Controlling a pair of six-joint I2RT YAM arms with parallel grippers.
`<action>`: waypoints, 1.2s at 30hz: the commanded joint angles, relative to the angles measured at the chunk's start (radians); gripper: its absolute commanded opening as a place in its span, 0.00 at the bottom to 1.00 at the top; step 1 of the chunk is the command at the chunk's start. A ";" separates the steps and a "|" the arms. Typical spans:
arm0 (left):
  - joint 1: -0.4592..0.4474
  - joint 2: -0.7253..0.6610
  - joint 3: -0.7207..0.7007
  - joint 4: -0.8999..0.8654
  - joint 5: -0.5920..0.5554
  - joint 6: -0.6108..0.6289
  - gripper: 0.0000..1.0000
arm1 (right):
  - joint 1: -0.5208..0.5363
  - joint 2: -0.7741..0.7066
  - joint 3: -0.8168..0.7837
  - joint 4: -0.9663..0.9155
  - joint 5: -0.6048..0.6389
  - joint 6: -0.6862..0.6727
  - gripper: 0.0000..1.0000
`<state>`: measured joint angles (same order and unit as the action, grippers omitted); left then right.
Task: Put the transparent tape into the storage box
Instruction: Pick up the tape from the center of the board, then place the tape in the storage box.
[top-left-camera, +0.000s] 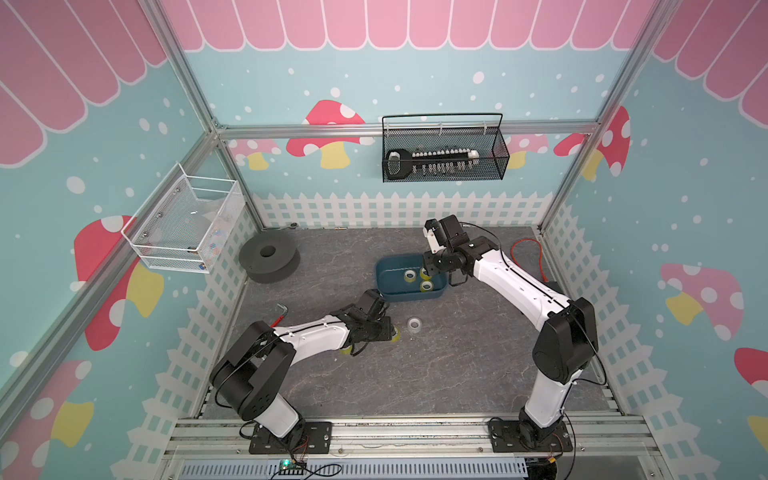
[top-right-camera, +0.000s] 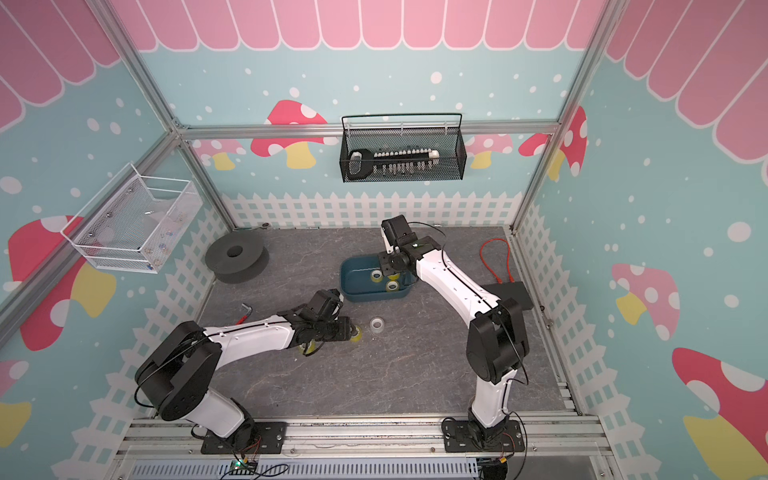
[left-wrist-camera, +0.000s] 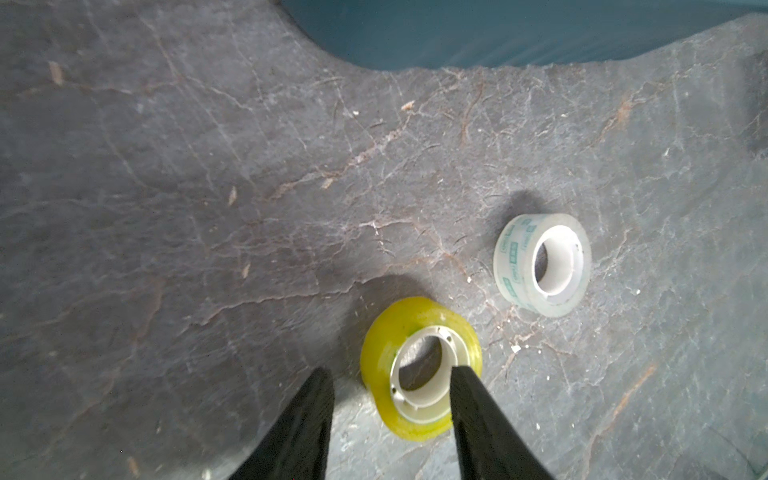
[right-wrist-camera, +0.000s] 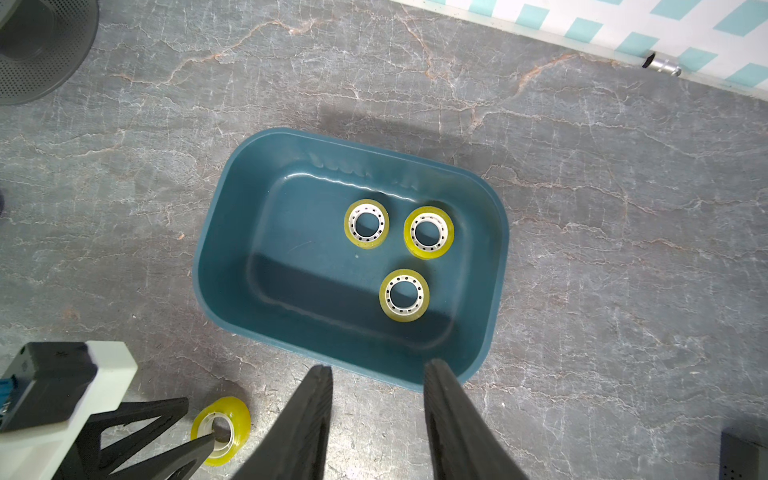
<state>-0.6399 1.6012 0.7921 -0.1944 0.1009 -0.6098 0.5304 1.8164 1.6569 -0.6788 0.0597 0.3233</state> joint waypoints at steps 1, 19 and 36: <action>-0.004 0.042 0.030 -0.019 -0.010 0.024 0.44 | 0.006 -0.015 -0.012 0.012 0.012 0.010 0.43; -0.004 0.065 0.077 -0.078 -0.036 0.045 0.28 | 0.006 -0.032 -0.047 0.023 0.033 0.014 0.42; -0.009 -0.014 0.112 -0.134 -0.066 0.051 0.00 | 0.006 -0.033 -0.033 0.030 0.040 0.008 0.42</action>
<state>-0.6437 1.6184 0.8646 -0.3031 0.0525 -0.5713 0.5304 1.8065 1.6222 -0.6537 0.0895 0.3275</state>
